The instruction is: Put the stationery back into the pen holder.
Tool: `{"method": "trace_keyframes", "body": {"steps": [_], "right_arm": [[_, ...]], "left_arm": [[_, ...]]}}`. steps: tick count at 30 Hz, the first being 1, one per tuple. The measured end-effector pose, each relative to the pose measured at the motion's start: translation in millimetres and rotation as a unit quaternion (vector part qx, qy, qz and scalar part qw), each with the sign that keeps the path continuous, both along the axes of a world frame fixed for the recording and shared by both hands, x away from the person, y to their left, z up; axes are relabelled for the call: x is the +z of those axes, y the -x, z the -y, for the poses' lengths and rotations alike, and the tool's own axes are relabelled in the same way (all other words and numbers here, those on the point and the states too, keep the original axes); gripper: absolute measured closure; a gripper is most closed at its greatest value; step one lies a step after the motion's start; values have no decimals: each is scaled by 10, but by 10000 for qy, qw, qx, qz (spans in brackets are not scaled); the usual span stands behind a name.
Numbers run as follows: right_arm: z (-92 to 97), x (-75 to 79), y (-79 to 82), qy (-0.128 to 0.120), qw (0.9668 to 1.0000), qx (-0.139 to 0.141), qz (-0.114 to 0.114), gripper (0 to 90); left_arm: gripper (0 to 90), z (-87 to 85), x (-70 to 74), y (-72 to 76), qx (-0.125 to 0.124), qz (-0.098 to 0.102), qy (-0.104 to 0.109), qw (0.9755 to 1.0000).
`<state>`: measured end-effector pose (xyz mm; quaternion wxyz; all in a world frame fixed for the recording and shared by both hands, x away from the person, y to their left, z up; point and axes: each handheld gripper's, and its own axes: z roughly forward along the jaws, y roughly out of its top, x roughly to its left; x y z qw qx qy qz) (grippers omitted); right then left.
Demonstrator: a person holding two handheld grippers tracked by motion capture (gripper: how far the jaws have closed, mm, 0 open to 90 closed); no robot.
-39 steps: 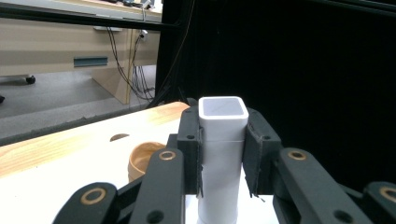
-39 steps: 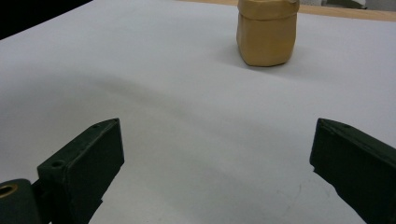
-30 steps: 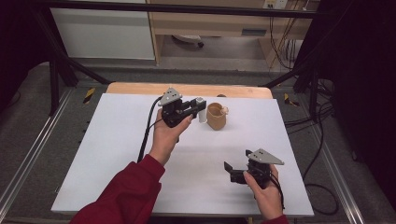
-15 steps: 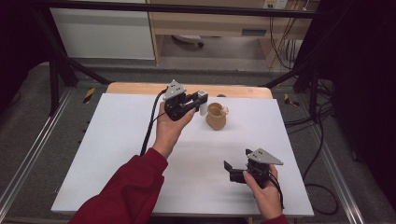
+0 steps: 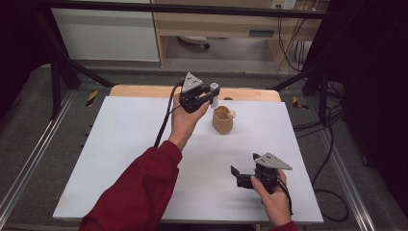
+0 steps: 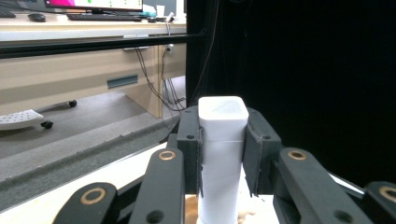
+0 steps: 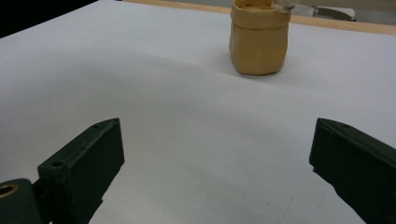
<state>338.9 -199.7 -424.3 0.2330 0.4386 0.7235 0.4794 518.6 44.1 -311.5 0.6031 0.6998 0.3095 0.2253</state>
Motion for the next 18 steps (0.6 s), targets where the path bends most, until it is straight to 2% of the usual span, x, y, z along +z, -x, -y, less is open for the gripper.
{"method": "trace_keyframes", "body": {"steps": [4, 8, 10, 14, 18], "right_arm": [[13, -1, -7, -20, 10000, -4, 2, 35], [16, 0, -16, -39, 10000, -9, 7, 35], [13, 4, -14, -53, 10000, 1, 13, 35], [20, 0, -20, -54, 10000, 2, -2, 35], [26, 1, -20, -63, 10000, 4, -1, 35]], "left_arm": [[713, 57, -94, -71, 2, -38, -34, 10000], [713, 138, -213, -107, -33, -20, -256, 9997], [713, 170, -279, -128, -52, -50, -283, 9996], [713, 225, -402, -182, -61, -110, -309, 9994], [712, 289, -507, -246, -65, -122, -219, 9997]]}}
